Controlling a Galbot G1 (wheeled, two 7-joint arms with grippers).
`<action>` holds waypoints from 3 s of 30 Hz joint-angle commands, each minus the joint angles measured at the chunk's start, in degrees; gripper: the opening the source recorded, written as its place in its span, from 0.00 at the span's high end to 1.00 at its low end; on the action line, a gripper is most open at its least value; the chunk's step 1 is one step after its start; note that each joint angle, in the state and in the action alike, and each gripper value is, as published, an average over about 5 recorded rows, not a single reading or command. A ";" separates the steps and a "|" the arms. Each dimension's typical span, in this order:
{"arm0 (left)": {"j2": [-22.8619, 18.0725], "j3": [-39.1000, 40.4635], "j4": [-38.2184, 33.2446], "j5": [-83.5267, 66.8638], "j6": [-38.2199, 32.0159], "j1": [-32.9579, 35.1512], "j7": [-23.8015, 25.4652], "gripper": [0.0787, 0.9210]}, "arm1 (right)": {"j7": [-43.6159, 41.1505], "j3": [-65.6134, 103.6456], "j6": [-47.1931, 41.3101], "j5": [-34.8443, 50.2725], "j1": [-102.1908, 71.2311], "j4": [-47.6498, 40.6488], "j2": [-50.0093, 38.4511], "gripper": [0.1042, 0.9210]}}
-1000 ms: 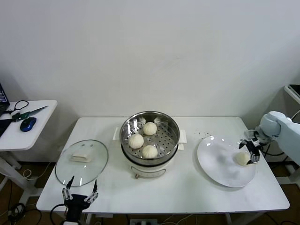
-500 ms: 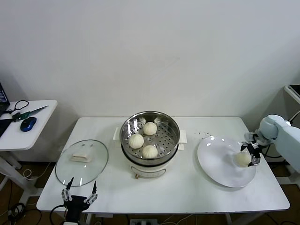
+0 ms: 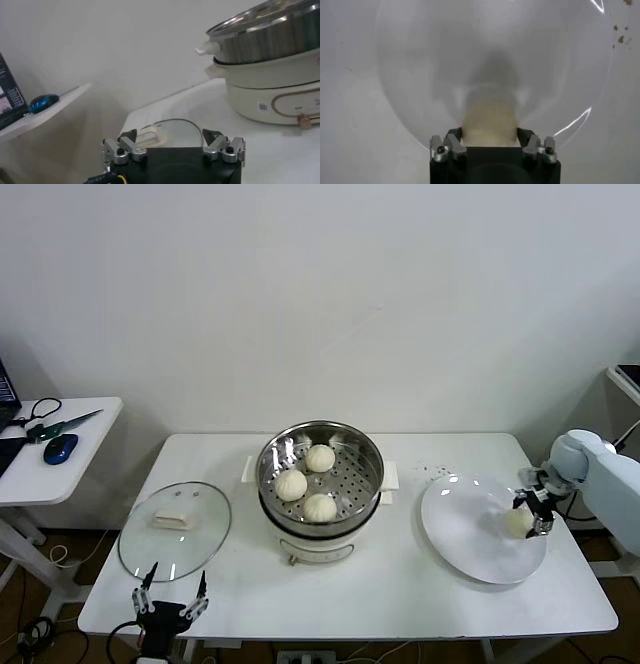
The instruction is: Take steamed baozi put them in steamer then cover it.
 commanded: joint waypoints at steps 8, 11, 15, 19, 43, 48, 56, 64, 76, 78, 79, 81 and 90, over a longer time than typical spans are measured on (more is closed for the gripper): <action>-0.47 0.68 -0.27 -0.12 0.15 -0.01 -1.16 0.12 | 1.00 -12.67 -7.44 20.92 12.32 7.00 -3.29 0.28; -0.29 1.11 -0.70 -0.16 0.09 0.12 -1.17 0.12 | 1.55 -20.74 -9.30 27.02 21.19 8.92 -2.88 0.28; 0.27 1.67 -1.29 -0.26 0.07 0.16 -1.14 0.12 | 1.90 -33.02 -12.04 36.24 33.58 10.74 0.17 0.28; 0.82 2.31 -1.44 -0.39 0.01 0.05 -1.32 0.12 | 2.37 -42.80 -14.14 44.68 44.77 11.58 5.92 0.28; 4.43 6.98 -3.25 -1.33 0.98 -1.76 -2.75 0.12 | 10.96 -62.53 -22.45 70.70 53.37 18.20 33.66 0.28; 4.81 6.86 -3.27 -1.48 1.15 -1.92 -2.73 0.12 | 11.97 -63.68 -22.55 69.15 50.59 18.48 35.09 0.28; 4.95 6.62 -2.85 -1.63 1.09 -1.88 -2.82 0.12 | 13.55 -63.58 -22.63 66.43 45.58 17.82 35.27 0.27; 4.93 6.63 -2.20 -1.61 1.07 -2.03 -2.83 0.12 | 13.69 -62.58 -22.60 64.24 41.95 14.83 35.49 0.27; 4.66 6.79 -1.45 -1.51 1.24 -2.97 -2.85 0.12 | 14.47 -61.08 -22.57 62.85 40.56 14.69 34.73 0.21; 4.73 6.80 -1.54 -1.48 1.32 -3.04 -2.84 0.12 | 13.95 -60.88 -22.53 62.87 41.07 15.14 34.36 0.17; 4.76 6.79 -1.58 -1.46 1.36 -3.09 -2.84 0.12 | 13.73 -60.79 -22.48 62.80 41.39 15.42 34.09 0.15; 4.80 6.77 -1.64 -1.45 1.43 -3.19 -2.84 0.12 | 13.32 -60.50 -22.36 62.75 42.03 15.94 33.48 0.13; 4.93 6.79 -1.89 -1.42 1.52 -3.14 -2.85 0.12 | 11.02 -58.15 -21.45 64.11 45.91 17.56 30.19 0.12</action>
